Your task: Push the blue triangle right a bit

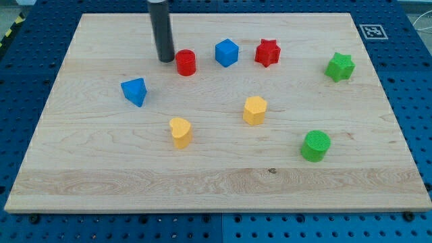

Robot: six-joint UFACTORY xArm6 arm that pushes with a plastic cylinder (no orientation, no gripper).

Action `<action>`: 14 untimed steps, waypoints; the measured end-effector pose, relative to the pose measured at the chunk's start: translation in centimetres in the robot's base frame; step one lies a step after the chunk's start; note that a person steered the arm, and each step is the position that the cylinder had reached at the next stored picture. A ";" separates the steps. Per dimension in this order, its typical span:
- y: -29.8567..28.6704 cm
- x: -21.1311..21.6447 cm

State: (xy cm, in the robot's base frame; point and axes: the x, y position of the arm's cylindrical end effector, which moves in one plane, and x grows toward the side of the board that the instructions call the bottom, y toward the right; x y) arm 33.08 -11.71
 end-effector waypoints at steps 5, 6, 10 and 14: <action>-8.7 11.8; -7.6 11.6; 0.5 7.1; 0.4 11.0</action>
State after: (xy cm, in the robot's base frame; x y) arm 44.06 -11.29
